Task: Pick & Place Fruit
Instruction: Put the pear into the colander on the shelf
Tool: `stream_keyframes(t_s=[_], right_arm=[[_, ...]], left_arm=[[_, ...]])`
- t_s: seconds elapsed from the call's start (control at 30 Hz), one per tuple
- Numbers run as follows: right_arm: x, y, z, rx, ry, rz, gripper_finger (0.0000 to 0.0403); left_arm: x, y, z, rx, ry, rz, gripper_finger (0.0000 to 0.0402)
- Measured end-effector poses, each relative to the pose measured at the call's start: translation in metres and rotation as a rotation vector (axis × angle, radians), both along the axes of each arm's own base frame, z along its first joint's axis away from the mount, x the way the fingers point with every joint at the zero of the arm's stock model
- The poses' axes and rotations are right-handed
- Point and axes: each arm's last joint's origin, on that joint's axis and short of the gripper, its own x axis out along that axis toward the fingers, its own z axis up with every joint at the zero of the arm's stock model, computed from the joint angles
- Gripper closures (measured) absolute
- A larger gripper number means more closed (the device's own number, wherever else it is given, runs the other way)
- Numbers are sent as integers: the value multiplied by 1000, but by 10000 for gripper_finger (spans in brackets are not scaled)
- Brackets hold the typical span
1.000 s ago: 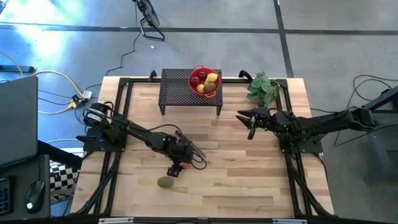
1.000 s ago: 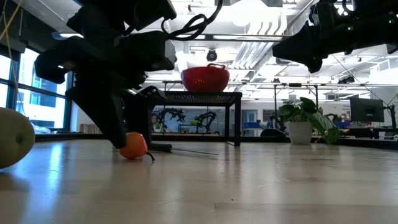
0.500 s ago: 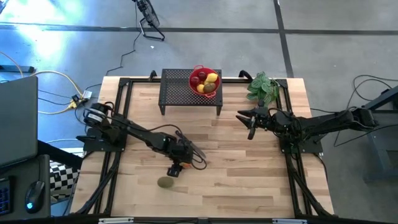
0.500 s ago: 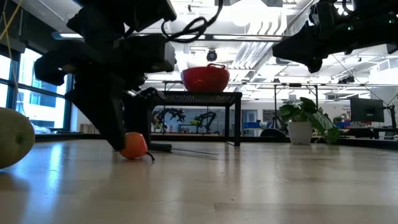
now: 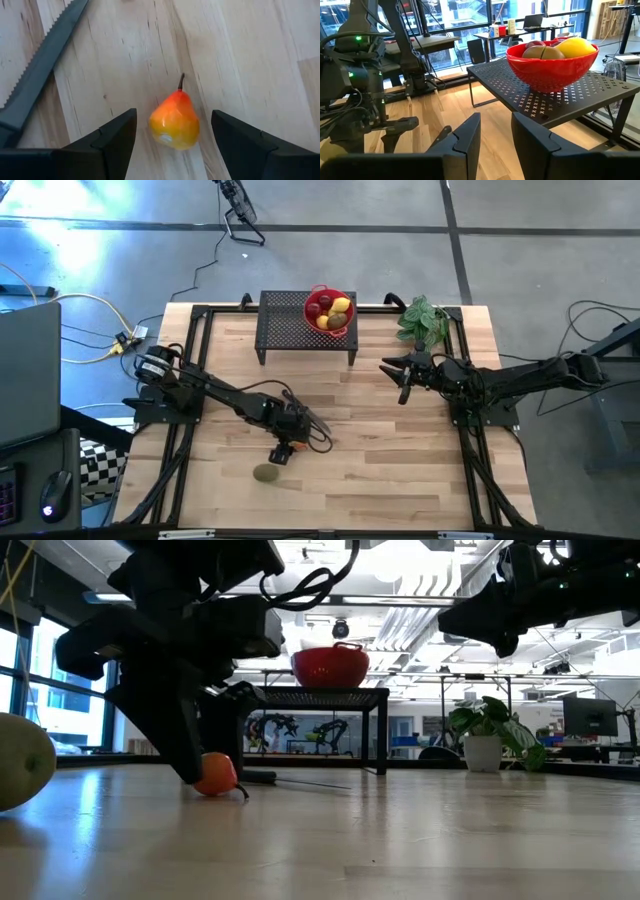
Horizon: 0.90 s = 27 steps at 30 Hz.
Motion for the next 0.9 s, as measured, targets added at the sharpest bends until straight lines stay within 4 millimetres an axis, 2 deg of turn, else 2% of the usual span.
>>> stream_keyframes(t_s=[0.27, 0.63, 0.9], right_arm=[[0, 0, 0, 0, 1, 0, 300], [0, 0, 0, 0, 1, 0, 300], [0, 0, 0, 0, 1, 0, 300]], left_arm=[[1, 0, 0, -2, -7, 0, 158], [1, 0, 0, -4, -8, 0, 239], [1, 0, 1, -5, -11, 2, 258]])
